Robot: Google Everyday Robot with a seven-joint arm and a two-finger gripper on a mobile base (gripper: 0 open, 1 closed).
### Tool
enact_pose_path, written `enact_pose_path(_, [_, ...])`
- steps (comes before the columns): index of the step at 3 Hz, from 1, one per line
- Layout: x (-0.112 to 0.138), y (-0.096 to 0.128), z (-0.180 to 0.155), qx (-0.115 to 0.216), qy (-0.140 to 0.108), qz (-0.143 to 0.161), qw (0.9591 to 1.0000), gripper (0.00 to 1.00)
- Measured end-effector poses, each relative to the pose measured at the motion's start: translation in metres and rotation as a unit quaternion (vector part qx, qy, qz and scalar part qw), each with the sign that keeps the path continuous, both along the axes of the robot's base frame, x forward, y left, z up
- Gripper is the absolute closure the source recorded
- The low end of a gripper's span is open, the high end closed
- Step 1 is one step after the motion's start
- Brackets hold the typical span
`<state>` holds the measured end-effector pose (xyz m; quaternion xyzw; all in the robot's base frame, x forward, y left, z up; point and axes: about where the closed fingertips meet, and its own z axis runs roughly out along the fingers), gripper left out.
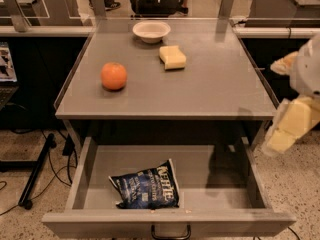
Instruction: Pick blue chip bag from top drawer and place on counter
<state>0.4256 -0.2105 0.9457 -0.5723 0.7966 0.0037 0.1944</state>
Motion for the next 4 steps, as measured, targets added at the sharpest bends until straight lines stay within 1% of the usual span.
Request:
enact_pose_path(1, [-0.006,0.021,-0.058,0.089,0.014,-0.021,0.9957,0.00])
enact_pose_path(2, [0.005,0.062,-0.132,0.170,0.033,-0.029,0.9845,0.00])
enact_pose_path(3, [0.010,0.075,-0.162,0.194,0.040,-0.043,0.9792,0.00])
enact_pose_path(4, [0.011,0.075,-0.162,0.195,0.037,-0.044,0.9792,0.00])
